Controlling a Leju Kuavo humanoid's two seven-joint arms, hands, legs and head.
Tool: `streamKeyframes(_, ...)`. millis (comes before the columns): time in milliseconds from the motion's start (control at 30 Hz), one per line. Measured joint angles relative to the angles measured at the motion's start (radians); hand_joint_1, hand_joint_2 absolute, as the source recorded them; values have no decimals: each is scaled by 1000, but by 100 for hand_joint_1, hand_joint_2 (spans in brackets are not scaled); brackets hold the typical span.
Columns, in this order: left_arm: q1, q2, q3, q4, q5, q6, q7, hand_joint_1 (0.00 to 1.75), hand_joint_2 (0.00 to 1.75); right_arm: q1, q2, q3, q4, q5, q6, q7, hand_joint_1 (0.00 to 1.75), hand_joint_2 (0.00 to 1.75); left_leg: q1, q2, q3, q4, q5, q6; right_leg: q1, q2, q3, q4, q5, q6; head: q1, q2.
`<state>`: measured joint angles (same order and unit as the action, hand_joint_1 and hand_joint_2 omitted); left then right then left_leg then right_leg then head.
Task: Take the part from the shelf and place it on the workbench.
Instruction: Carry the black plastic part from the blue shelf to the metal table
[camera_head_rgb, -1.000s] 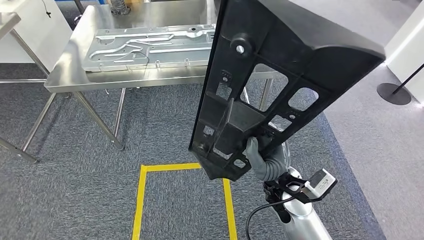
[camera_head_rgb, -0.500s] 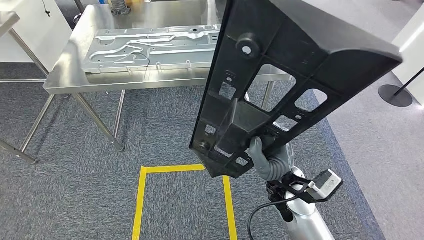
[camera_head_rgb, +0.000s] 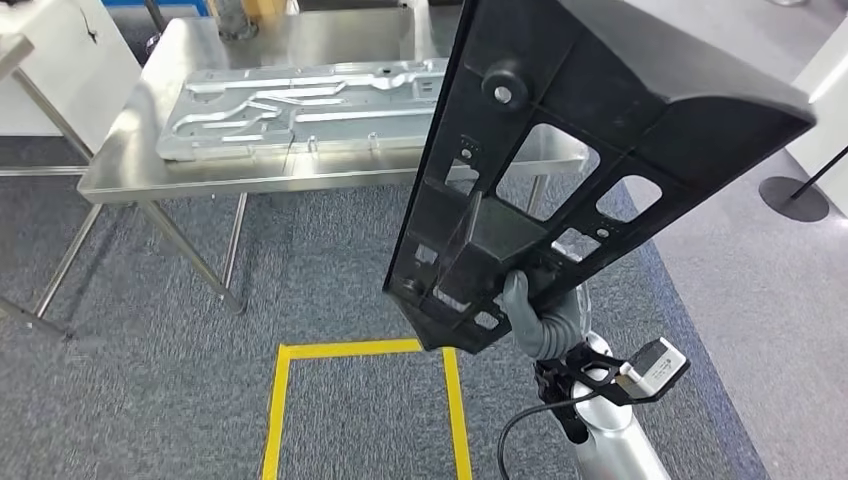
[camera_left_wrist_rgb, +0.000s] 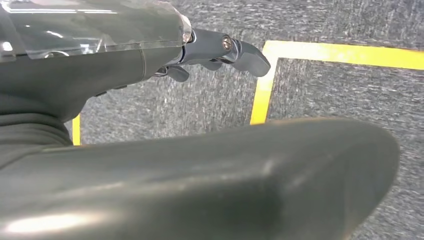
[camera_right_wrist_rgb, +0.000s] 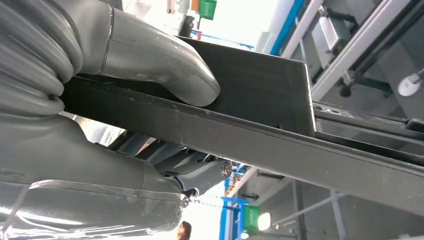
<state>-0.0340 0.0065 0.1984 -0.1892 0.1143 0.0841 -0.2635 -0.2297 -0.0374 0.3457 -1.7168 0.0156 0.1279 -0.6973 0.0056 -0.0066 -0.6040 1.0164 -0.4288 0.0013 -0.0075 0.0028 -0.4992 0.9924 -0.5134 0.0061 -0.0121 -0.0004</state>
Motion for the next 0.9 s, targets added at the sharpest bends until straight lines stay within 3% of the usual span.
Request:
streamKeyframes(67,0,0,0,0,-1,1,1,0,0,-1,0,0,0,0,0,0,175,175,0,-1,6,-7,-8,15,1,0,4,2,-1,12,0,0)
streamKeyframes(133,0,0,1,0,-1,2,1,0,0,-3,0,0,0,0,0,0,175,175,2,-2,19,-13,-12,28,-1,-1,-7,38,-18,20,0,0)
streamKeyframes(200,0,0,2,0,-1,3,1,0,0,-7,0,0,0,0,0,0,175,175,1,-2,28,-15,-19,37,-3,-1,-68,148,-68,25,0,0)
streamKeyframes(267,0,0,4,0,-1,4,1,0,0,-8,0,0,2,-1,1,0,175,175,-3,-2,35,-14,-28,42,-4,-1,-152,274,-111,29,0,0)
streamKeyframes(300,1,0,5,0,0,4,1,0,0,-7,0,0,4,-1,1,0,175,175,-5,-3,41,-14,-33,42,-4,-1,-178,297,-106,29,0,0)
streamKeyframes(333,2,0,6,0,0,4,1,0,0,-7,0,0,4,-1,1,0,175,175,-6,-4,49,-14,-39,42,-4,-1,-185,283,-80,27,0,0)
streamKeyframes(400,4,0,7,0,-1,4,1,0,0,-8,0,0,5,-2,1,0,175,175,-8,-6,69,-14,-53,39,-1,-1,-150,157,18,17,0,0)
streamKeyframes(467,3,-2,7,0,-1,4,0,0,0,-10,1,0,5,-3,2,0,175,175,-9,-7,82,-15,-65,32,7,-2,-115,48,66,4,0,0)
streamKeyframes(533,1,-2,8,1,-2,4,-1,0,0,-11,2,0,5,-4,2,0,175,175,-10,-7,87,-11,-69,21,11,-1,-107,20,62,-5,0,0)
streamKeyframes(633,0,-2,10,1,-4,4,-2,0,0,-13,5,0,3,-5,2,0,175,175,-8,-4,80,28,-83,4,4,-1,-83,6,66,-21,0,0)
streamKeyframes(700,-1,-2,12,1,-5,4,-2,0,0,-15,8,0,2,-5,2,0,175,175,-3,-1,30,126,-127,-5,1,-3,-67,1,60,-28,0,0)
streamKeyframes(767,-1,-1,13,1,-8,4,-3,0,0,-12,10,0,1,-5,1,0,175,175,3,-1,-51,251,-172,-15,1,-3,-58,0,51,-28,0,0)
streamKeyframes(800,1,-1,13,1,-9,4,-3,0,0,-9,11,0,1,-5,1,0,175,175,6,0,-80,283,-174,-18,0,-3,-53,0,45,-27,0,0)
streamKeyframes(833,3,-1,14,1,-10,4,-3,0,0,-7,11,0,1,-5,0,0,175,175,8,0,-92,277,-153,-21,-1,-2,-45,1,39,-25,0,0)
streamKeyframes(900,6,0,14,1,-11,4,-3,0,0,-3,11,0,1,-5,0,0,175,175,13,1,-64,163,-58,-27,-5,-1,-24,1,24,-18,0,0)
